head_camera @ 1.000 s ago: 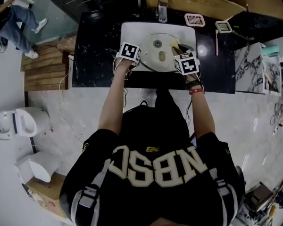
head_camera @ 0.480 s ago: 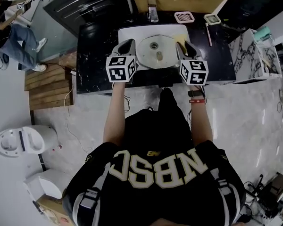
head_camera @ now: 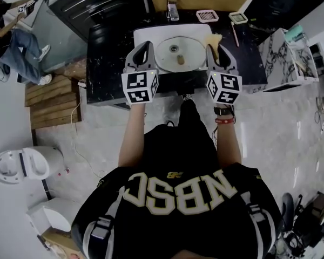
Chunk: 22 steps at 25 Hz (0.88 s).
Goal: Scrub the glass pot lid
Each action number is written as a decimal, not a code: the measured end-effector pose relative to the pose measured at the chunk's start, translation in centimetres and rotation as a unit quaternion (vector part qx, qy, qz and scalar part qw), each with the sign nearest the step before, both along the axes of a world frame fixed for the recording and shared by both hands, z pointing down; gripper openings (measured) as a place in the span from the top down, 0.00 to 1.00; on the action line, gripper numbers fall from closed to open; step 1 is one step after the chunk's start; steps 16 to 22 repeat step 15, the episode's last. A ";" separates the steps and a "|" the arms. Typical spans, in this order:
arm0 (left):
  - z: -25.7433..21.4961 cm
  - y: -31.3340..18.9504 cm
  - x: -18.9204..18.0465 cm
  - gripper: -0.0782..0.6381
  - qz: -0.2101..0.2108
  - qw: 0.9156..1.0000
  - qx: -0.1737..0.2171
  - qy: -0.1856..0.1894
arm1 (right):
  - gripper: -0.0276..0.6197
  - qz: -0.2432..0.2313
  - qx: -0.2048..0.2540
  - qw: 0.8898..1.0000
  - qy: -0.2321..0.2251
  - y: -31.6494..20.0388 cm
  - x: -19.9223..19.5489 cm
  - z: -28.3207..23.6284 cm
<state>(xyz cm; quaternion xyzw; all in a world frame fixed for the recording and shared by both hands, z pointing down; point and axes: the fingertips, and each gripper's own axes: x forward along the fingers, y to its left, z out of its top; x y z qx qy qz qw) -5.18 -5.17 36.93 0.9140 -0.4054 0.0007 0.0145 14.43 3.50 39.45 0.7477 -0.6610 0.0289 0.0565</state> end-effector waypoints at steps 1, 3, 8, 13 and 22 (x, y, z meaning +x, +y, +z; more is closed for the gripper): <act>0.1 0.2 -0.2 0.87 -0.003 1.000 0.001 -0.005 | 0.79 0.001 -0.002 1.000 0.000 0.2 -0.1 0.1; 0.3 0.3 -0.6 0.87 -0.005 1.000 0.001 -0.013 | 0.79 0.002 -0.004 1.000 -0.005 0.6 -0.4 0.3; 1.2 1.0 -0.7 0.87 0.007 1.000 -0.017 -0.004 | 0.79 -0.014 -0.020 0.998 -0.052 2.0 -1.3 0.9; 3.1 3.3 -1.6 0.87 0.008 0.999 -0.043 0.007 | 0.79 -0.024 -0.041 0.998 -0.047 4.1 -2.2 1.8; 4.2 4.2 -2.7 0.87 0.004 0.999 -0.050 0.005 | 0.79 -0.030 -0.054 0.997 -0.039 4.7 -3.1 2.8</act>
